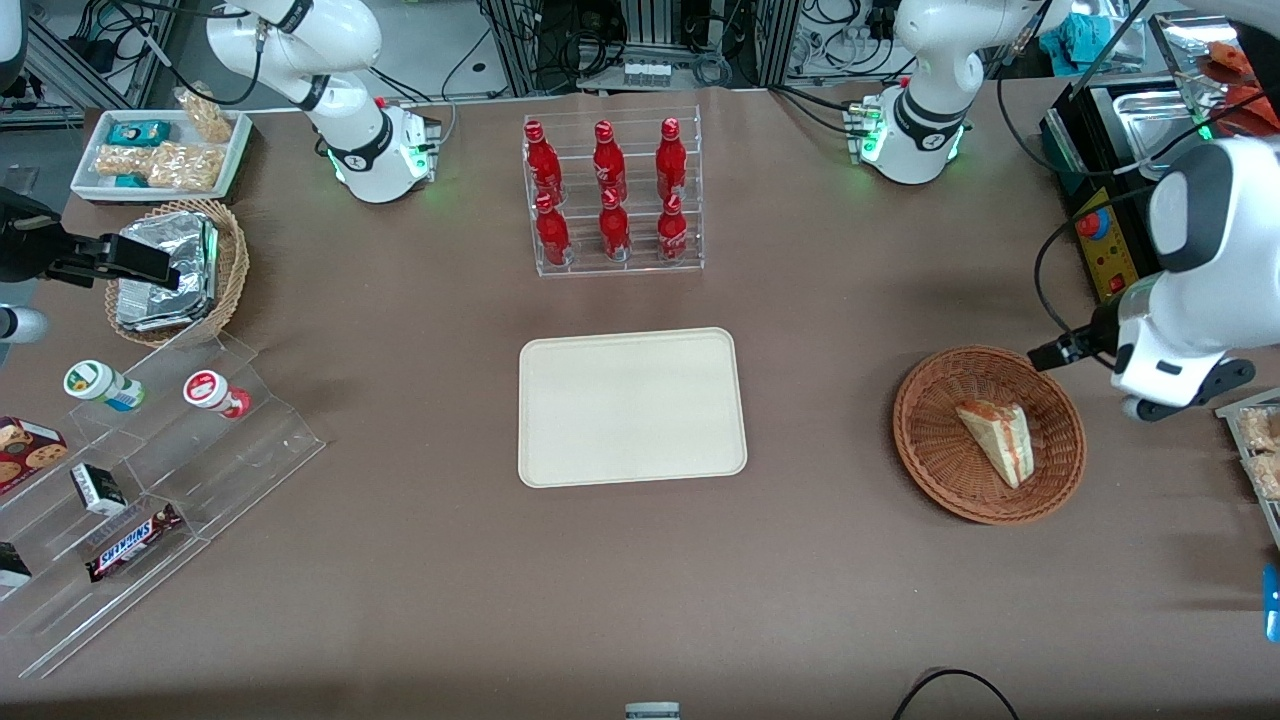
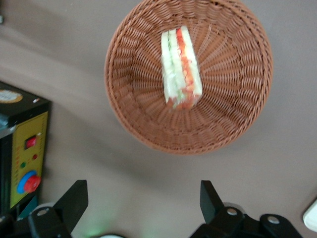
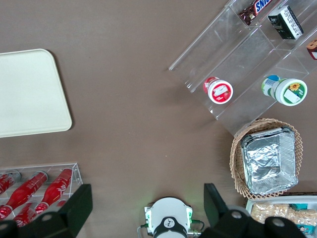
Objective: Place sandwich from basket to tray
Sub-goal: 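Lower the left gripper onto the wrapped sandwich and close on it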
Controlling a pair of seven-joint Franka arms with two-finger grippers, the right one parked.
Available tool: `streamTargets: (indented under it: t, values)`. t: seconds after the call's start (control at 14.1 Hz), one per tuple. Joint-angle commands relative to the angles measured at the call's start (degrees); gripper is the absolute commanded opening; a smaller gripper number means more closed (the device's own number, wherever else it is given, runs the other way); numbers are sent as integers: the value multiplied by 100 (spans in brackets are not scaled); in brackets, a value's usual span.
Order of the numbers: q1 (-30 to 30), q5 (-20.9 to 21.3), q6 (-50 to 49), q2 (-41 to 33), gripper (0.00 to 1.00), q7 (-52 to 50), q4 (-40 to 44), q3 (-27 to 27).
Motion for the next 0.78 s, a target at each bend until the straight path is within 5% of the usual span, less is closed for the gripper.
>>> streamTargets:
  t: [0.0, 0.71]
  values:
    - [23, 74, 427, 183, 100, -63, -113, -25]
    - [14, 56, 2449, 763, 100, -107, -870, -25]
